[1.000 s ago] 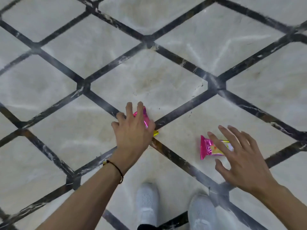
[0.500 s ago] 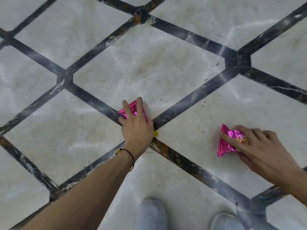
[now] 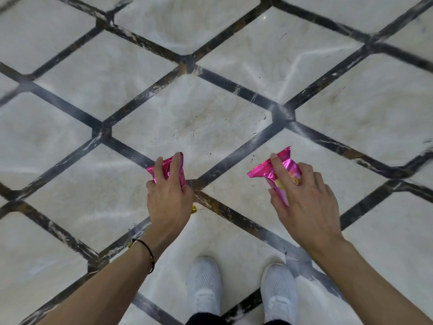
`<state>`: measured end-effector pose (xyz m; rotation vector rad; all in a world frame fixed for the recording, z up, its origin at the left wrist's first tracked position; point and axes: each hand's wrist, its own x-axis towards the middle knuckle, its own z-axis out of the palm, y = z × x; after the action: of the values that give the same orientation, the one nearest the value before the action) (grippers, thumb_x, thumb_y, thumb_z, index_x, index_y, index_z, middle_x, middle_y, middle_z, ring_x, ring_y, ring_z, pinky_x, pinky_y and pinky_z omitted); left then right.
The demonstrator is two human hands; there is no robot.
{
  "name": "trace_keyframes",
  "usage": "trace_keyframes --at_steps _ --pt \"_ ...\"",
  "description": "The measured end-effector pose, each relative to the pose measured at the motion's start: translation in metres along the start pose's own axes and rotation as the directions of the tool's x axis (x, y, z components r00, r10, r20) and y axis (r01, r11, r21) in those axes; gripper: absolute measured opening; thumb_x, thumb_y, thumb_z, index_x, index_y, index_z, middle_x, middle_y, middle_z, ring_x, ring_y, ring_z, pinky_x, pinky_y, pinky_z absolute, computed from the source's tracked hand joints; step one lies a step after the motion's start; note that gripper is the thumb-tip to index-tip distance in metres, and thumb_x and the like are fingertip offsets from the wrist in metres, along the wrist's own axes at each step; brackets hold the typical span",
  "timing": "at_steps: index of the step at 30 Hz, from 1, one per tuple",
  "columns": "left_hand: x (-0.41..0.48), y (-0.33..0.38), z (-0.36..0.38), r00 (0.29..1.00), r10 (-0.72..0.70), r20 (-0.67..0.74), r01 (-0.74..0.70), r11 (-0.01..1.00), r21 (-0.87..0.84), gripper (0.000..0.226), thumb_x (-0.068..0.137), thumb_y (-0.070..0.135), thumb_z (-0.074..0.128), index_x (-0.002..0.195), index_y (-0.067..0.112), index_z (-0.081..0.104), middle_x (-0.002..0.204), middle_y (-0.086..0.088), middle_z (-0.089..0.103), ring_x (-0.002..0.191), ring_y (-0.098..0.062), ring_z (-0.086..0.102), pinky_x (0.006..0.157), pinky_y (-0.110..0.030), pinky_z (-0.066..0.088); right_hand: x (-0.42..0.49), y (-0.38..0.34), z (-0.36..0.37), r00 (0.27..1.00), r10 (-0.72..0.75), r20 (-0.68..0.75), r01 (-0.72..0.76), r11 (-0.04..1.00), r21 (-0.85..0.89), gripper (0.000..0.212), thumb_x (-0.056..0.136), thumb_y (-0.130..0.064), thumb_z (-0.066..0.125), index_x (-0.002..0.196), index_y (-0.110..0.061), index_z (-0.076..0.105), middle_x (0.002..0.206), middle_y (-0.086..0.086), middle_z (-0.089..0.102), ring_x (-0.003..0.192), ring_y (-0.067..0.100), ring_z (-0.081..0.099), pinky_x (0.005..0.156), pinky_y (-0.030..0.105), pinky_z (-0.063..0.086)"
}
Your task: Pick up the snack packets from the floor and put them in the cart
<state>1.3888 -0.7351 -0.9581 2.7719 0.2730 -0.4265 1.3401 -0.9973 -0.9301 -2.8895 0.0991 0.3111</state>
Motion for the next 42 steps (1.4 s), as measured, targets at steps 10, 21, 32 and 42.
trace_keyframes --at_steps 10,21,32,42 --pt "-0.063 0.105 -0.242 0.973 0.215 -0.080 -0.225 0.965 -0.134 0.078 0.090 0.019 0.065 0.154 0.043 0.026 0.163 0.006 0.023 0.126 -0.035 0.049 0.094 -0.052 0.054 -0.027 -0.057 -0.239 0.967 0.189 -0.174 -0.163 0.975 0.152 0.074 0.088 -0.043 0.063 0.155 -0.031 0.033 0.119 0.011 0.052 0.096 0.031 0.053 0.062 0.035 0.048" --pt "-0.171 0.215 -0.549 0.907 0.320 -0.272 -0.333 0.943 -0.001 0.079 0.087 0.018 0.066 0.154 0.041 0.030 0.163 0.005 0.027 0.122 -0.036 0.049 0.091 -0.052 0.051 -0.099 -0.088 -0.544 0.878 0.273 -0.392 -0.223 0.960 0.168 0.066 0.092 -0.045 0.059 0.152 -0.032 0.036 0.120 0.012 0.050 0.096 0.033 0.051 0.063 0.036 0.043" --pt "-0.311 0.288 -0.746 0.801 0.390 -0.453 -0.447 0.894 -0.020 0.075 0.089 0.016 0.068 0.153 0.038 0.035 0.162 0.007 0.029 0.126 -0.030 0.043 0.086 -0.051 0.049 -0.222 -0.108 -0.749 0.799 0.340 -0.496 -0.262 0.939 0.223 0.069 0.096 -0.046 0.057 0.157 -0.032 0.026 0.125 0.012 0.047 0.105 0.029 0.051 0.064 0.038 0.050" --pt "-0.345 0.323 -0.816 0.700 0.507 -0.504 -0.600 0.799 -0.030 0.078 0.086 0.018 0.071 0.152 0.039 0.036 0.159 0.009 0.031 0.126 -0.029 0.046 0.085 -0.053 0.050 -0.280 -0.119 -0.834 0.618 0.465 -0.634 -0.392 0.881 0.264 0.065 0.095 -0.047 0.057 0.154 -0.034 0.032 0.124 0.009 0.049 0.102 0.027 0.048 0.063 0.032 0.038"
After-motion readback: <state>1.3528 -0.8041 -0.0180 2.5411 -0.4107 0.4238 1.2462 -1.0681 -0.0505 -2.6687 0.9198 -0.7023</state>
